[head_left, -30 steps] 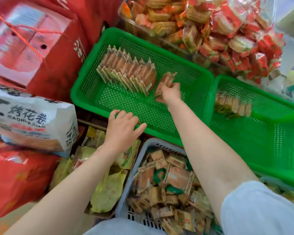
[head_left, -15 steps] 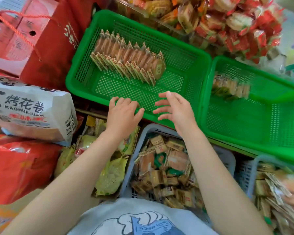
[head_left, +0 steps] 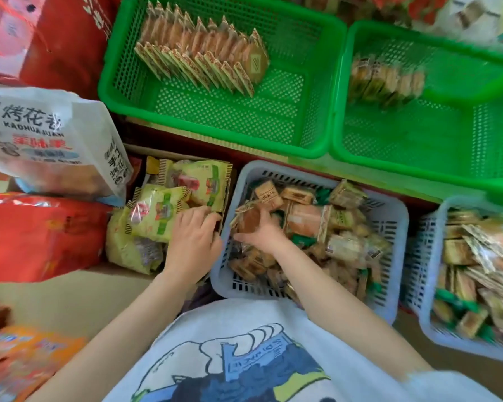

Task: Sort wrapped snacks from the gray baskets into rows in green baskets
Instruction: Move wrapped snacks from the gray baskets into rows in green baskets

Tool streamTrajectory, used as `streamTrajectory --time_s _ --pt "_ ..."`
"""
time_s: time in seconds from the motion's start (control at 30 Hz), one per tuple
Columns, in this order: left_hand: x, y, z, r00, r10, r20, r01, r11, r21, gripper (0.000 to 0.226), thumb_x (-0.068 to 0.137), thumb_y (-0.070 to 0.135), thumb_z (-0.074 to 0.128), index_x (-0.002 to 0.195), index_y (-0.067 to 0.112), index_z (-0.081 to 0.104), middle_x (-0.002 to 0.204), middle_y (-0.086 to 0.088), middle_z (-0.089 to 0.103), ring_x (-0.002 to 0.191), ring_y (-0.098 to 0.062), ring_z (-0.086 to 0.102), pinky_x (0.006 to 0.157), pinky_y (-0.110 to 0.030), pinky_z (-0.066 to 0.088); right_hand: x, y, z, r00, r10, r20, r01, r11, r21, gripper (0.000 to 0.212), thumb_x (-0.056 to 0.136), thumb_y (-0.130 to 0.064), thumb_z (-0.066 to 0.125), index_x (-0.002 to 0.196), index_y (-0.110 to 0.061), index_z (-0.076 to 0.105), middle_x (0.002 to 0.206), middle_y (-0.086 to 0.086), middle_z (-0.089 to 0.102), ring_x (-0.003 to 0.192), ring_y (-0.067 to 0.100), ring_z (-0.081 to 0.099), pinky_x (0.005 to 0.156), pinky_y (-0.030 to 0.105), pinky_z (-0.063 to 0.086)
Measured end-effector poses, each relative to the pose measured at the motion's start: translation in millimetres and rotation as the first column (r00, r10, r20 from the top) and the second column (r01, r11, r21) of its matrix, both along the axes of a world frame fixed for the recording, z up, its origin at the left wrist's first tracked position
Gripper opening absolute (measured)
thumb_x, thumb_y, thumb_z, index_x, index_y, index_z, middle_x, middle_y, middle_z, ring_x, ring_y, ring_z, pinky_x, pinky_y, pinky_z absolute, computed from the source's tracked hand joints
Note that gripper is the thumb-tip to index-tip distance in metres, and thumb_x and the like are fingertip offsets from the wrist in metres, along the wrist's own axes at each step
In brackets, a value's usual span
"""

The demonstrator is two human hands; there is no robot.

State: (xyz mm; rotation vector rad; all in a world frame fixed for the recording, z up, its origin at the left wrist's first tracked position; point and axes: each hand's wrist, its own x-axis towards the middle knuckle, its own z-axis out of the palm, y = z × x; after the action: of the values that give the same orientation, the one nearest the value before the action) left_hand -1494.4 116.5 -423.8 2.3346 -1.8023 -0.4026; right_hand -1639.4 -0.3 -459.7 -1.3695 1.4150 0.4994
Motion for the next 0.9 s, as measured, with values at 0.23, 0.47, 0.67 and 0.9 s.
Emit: streamTrajectory --time_s 0.23,0.47,0.67,0.9 --pt "0.9 6.9 0.7 0.998 -0.055 0.028 0.051 0.993 0.103 0.034 0.081 0.016 0.069 0.115 0.012 0.069 0.124 -0.009 0.064 0.115 -0.03 0.056 0.104 -0.039 0.026 4.0 20.9 -14.4 1.0 0.022 -0.001 -0.021 0.953 -0.303 0.096 0.077 -0.045 0.078 0.152 -0.027 0.02 0.142 0.013 0.042 0.129 0.036 0.041 0.105 0.052 0.042" --pt "-11.2 8.9 9.6 0.989 0.035 -0.142 -0.031 0.999 0.03 0.035 0.091 0.018 0.067 0.123 0.004 0.065 0.131 -0.013 0.06 0.131 -0.033 0.047 0.112 -0.046 0.035 -26.7 3.6 28.7 0.891 -0.375 0.257 0.414 0.903 -0.117 0.057 0.1 -0.022 0.058 0.151 -0.016 0.034 0.133 -0.004 0.051 0.114 0.015 0.051 0.092 0.03 0.043" --pt "-54.4 -9.2 56.0 0.164 0.514 -0.842 -0.302 0.839 0.453 0.034 0.094 0.037 0.065 0.124 0.022 0.06 0.114 0.007 0.073 0.099 -0.01 0.07 0.083 -0.028 0.056 -54.6 11.6 89.3 0.824 -0.38 0.42 0.361 0.924 0.128 0.034 0.105 -0.044 0.042 0.114 -0.022 0.067 0.102 0.003 0.072 0.096 0.021 0.068 0.082 0.037 0.057" --pt "-54.8 -6.7 23.7 -0.088 0.631 -0.771 -0.337 0.709 0.619 0.026 0.094 0.025 0.069 0.116 0.013 0.066 0.101 -0.007 0.078 0.09 -0.024 0.075 0.079 -0.038 0.059 -96.6 -20.4 48.6 0.929 -0.352 -0.117 0.272 0.86 -0.431 0.046 0.099 -0.033 0.056 0.136 -0.008 0.048 0.129 0.009 0.057 0.114 0.027 0.056 0.084 0.034 0.05"
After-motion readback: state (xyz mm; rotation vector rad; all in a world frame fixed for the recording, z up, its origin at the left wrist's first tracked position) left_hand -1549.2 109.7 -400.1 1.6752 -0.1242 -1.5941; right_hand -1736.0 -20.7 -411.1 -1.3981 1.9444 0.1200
